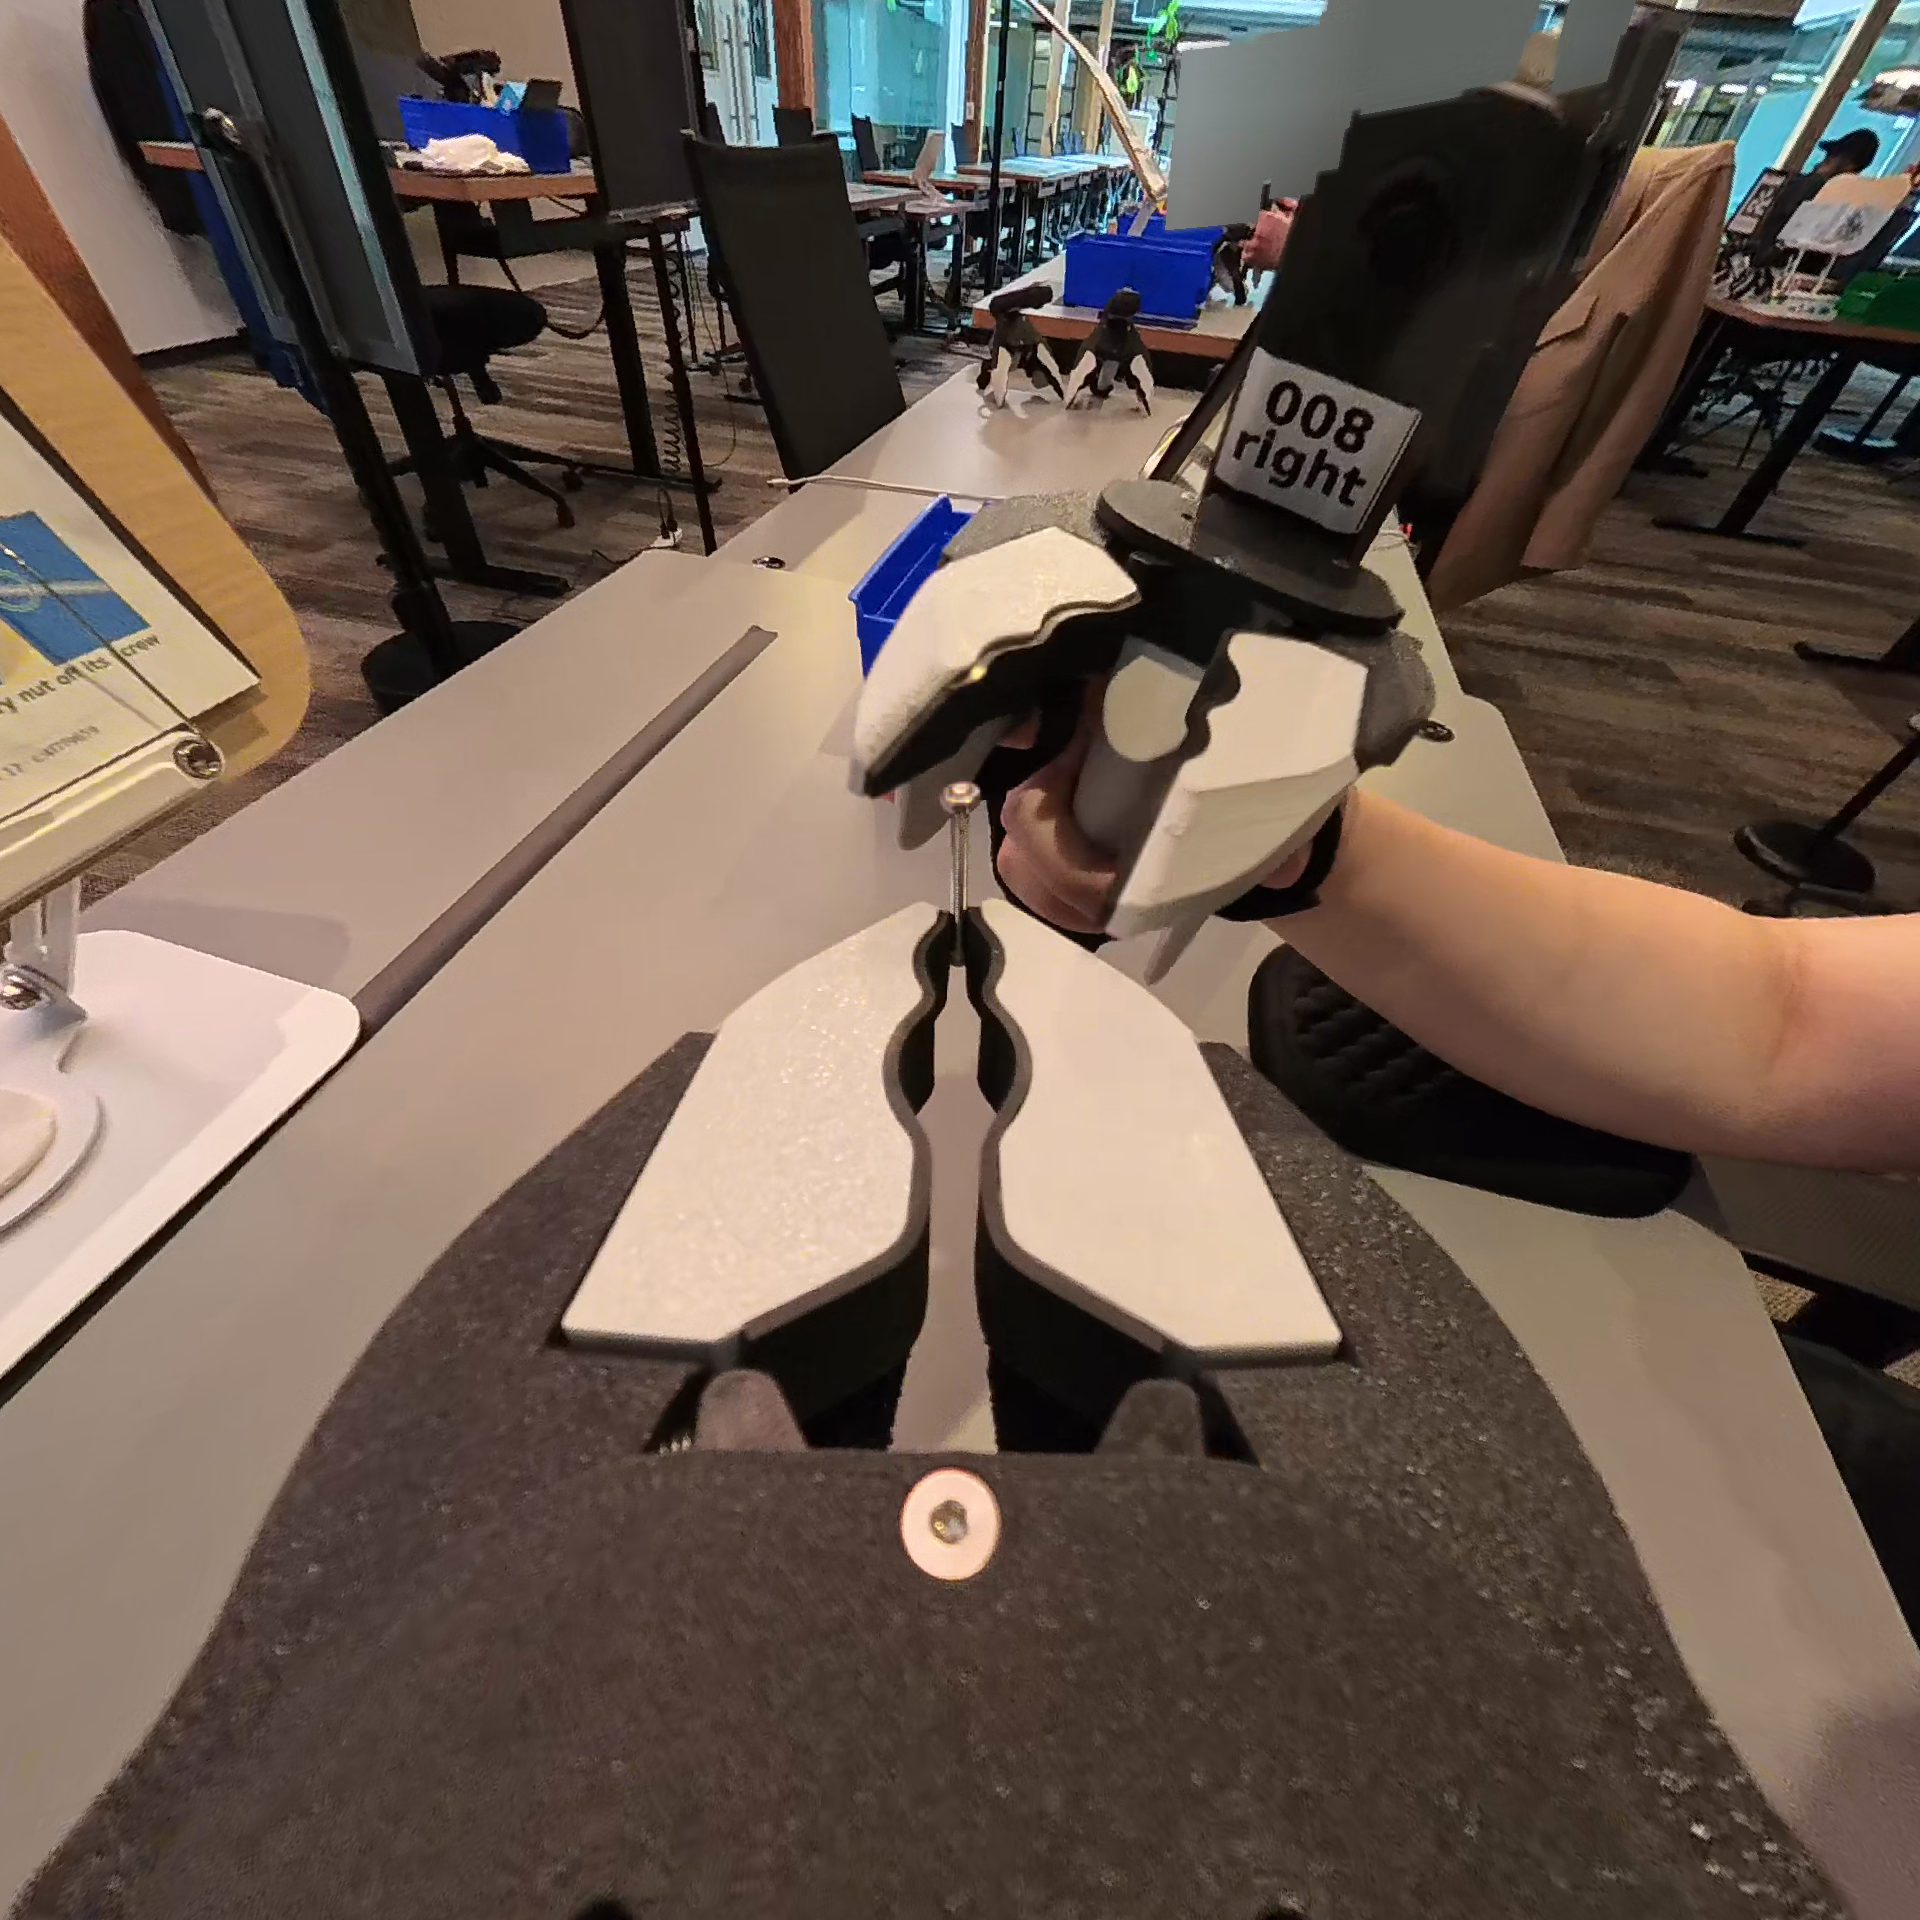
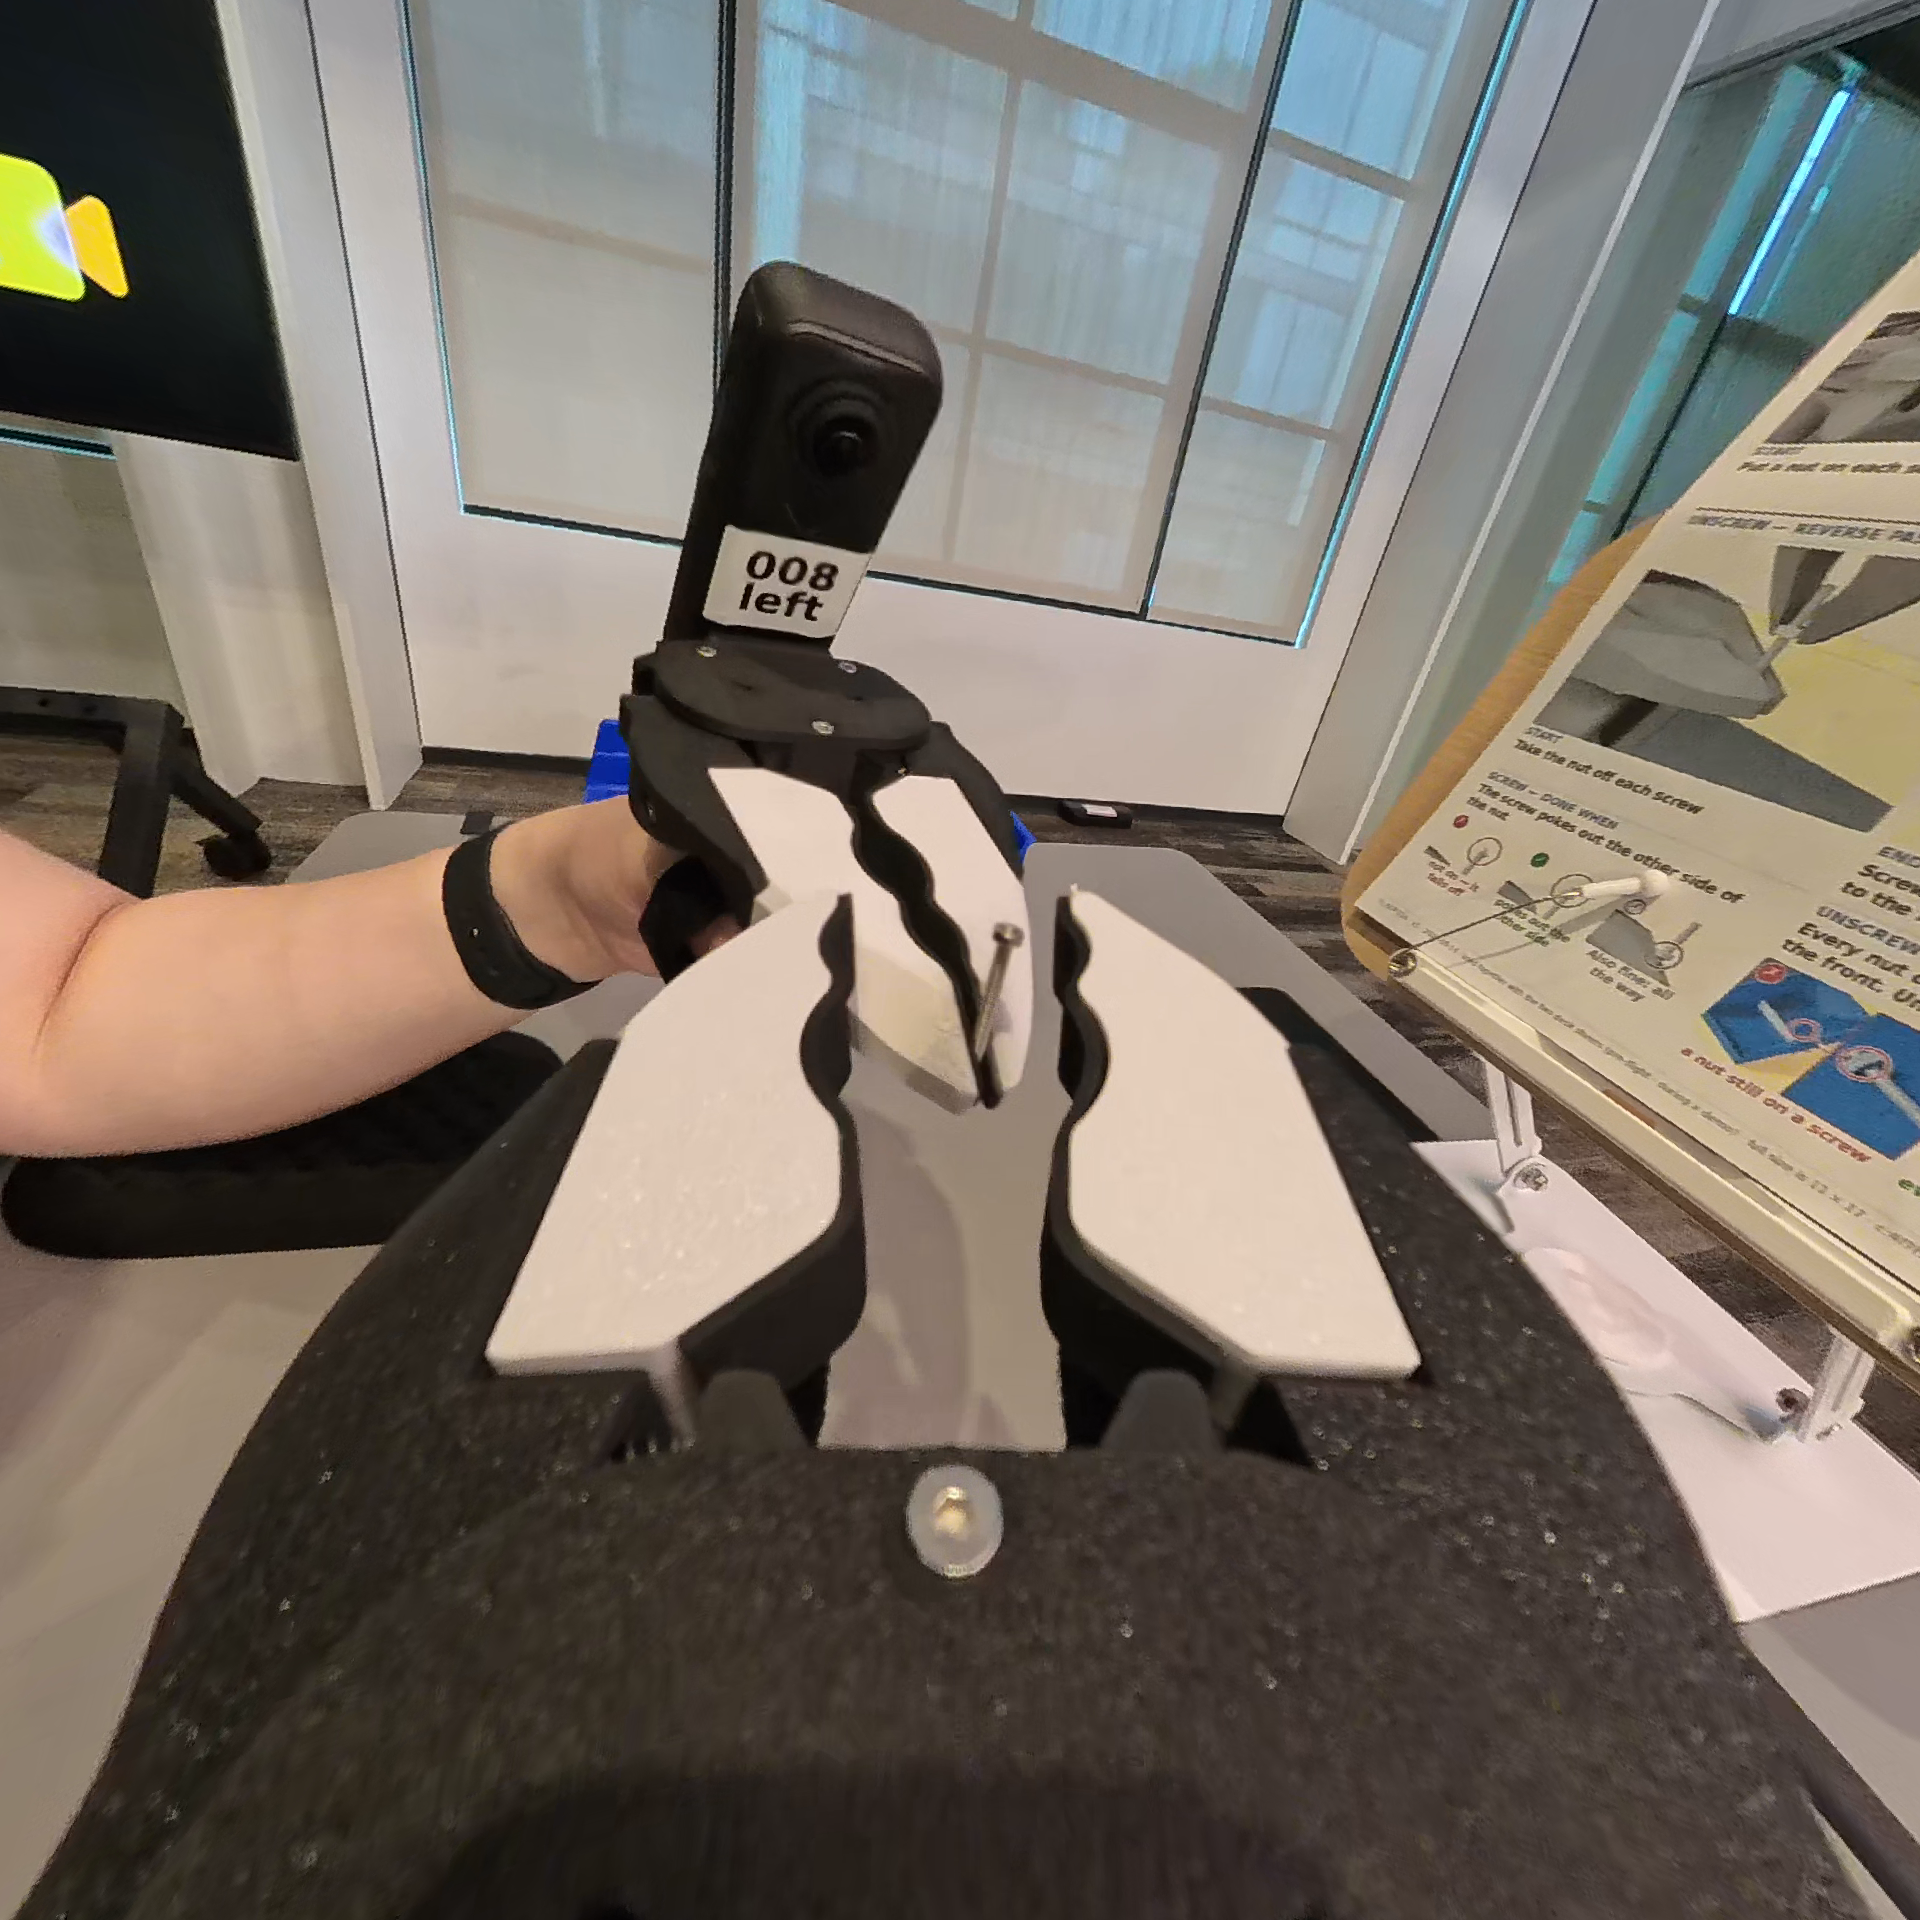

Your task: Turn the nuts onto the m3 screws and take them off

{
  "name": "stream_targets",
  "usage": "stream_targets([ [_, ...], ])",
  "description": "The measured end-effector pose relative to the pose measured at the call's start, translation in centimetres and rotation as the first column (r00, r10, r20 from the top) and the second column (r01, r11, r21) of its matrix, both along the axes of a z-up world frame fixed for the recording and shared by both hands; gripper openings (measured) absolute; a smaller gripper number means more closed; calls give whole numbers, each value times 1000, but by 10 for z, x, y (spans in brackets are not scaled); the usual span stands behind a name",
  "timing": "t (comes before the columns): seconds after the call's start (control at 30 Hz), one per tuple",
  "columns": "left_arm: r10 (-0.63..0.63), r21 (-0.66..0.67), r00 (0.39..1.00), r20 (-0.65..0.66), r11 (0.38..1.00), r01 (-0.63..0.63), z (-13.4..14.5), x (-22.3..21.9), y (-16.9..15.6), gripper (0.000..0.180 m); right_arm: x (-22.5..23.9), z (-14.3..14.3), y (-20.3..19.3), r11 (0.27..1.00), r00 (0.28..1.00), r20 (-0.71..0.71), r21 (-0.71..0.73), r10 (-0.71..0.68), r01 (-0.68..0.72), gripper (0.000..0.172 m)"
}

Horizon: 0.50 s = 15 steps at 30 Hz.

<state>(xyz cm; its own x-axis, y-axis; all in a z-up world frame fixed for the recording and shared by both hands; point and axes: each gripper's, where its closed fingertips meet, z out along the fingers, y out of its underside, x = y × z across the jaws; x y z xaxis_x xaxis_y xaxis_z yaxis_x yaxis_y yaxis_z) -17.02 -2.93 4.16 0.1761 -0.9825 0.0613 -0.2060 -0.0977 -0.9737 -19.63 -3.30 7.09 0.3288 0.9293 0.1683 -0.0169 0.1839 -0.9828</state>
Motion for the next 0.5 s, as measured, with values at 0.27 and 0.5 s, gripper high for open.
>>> stream_targets([
  [0.27,25,-9,999,22,1000,-24,4,-7,6,2,6,1,-4,1000,1000,18,-3,25,-25,27],
  [0.5,-1,-8,1000,7,1000,1,0,0,0,2,1,-2,0,1000,1000,22,-5,1,0,36],
])
